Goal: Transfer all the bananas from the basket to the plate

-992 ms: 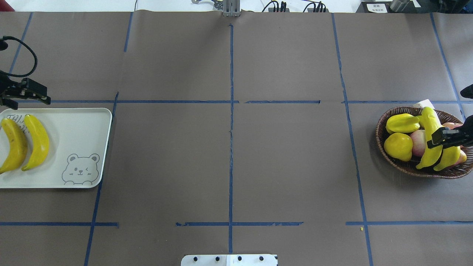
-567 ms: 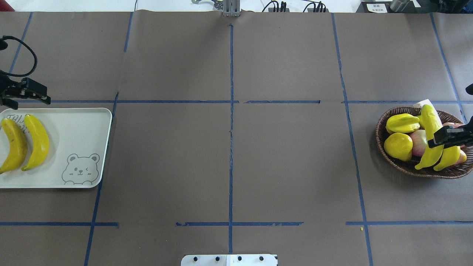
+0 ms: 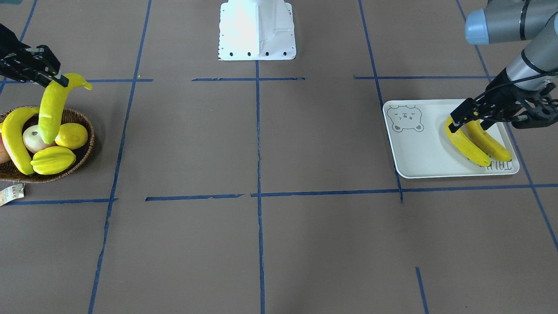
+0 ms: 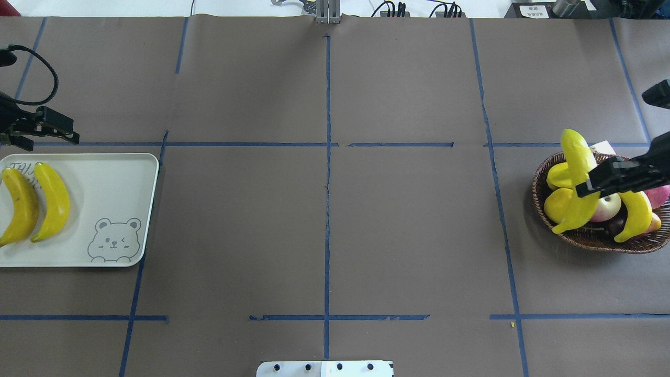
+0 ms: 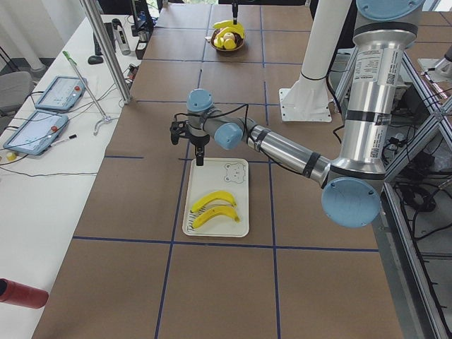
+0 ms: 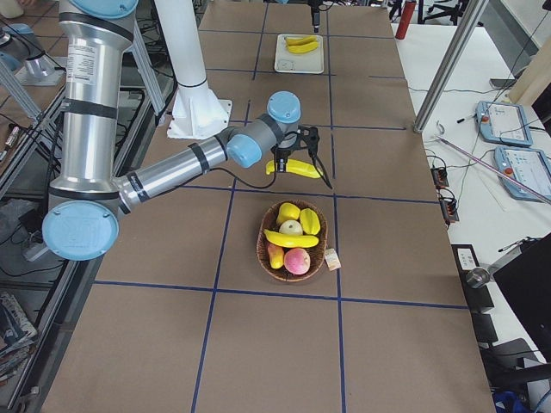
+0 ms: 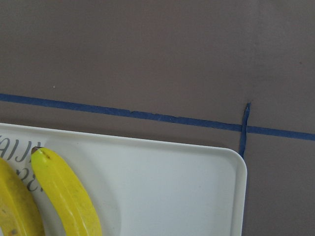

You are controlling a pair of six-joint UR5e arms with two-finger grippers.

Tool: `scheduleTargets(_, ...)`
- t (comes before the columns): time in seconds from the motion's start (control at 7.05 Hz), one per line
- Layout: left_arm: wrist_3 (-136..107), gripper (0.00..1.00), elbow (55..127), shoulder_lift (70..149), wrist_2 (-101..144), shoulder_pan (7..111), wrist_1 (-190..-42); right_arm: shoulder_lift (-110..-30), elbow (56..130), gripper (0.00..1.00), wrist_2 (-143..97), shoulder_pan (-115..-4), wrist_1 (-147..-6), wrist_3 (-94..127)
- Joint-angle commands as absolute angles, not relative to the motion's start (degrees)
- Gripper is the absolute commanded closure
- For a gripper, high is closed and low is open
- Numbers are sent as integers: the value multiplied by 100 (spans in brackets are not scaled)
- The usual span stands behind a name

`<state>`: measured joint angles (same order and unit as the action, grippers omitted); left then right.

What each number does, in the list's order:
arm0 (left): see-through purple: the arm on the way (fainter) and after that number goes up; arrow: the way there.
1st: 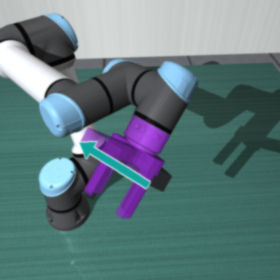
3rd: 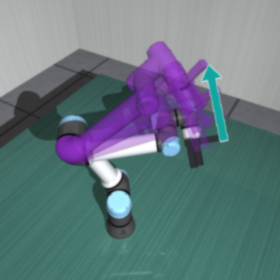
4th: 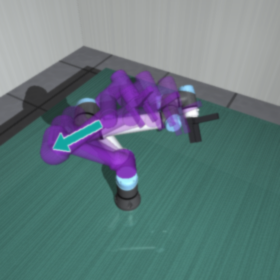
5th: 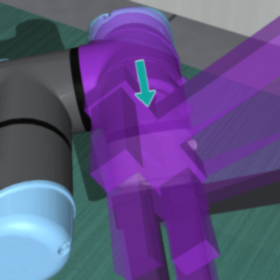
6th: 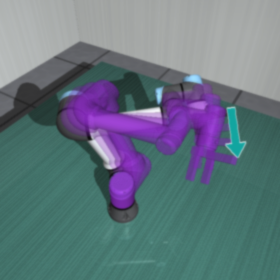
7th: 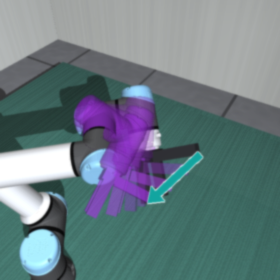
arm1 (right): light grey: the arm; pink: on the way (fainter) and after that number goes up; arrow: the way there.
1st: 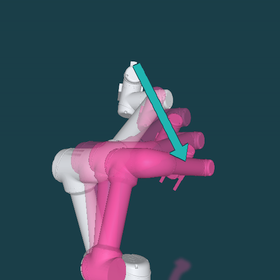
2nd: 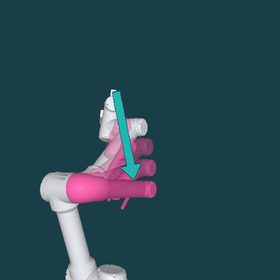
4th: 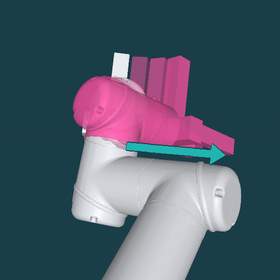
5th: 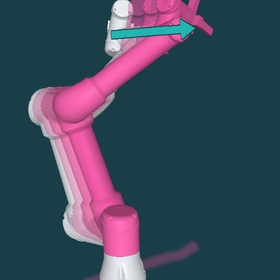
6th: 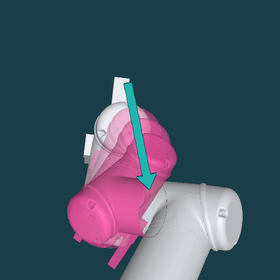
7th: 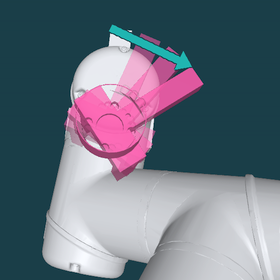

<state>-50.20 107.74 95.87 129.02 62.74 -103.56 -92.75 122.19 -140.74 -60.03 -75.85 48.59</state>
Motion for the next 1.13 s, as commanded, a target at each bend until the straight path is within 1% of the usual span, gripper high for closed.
scheduleTargets(0.0,-6074,0,10802,10357,12911,5918,-10388,-7532,11972,100,-13662,-5051,-7629,5840)
scheduleTargets(0.14,-6769,0,10767,10745,12902,5471,-10719,-6984,11875,99,-13267,-4619,-7594,6445)
scheduleTargets(0.28,-7377,0,10688,10862,12902,5284,-11375,-6622,11848,99,-12871,-4266,-7576,6877)
scheduleTargets(0.57,-8869,0,10329,11012,12885,5117,-13350,-6451,11848,99,-12316,-3851,-7559,6996)
scheduleTargets(0.71,-9521,0,10127,11282,12859,4941,-13907,-6338,11839,99,-12244,-3771,-7567,6996)
scheduleTargets(0.85,-9858,0,9881,11677,12824,4835,-14104,-6224,11839,99,-12208,-3684,-7567,7005)
scheduleTargets(0.99,-10035,0,9792,11942,12693,4773,-14115,-6092,11787,99,-12182,-3570,-7567,7014)
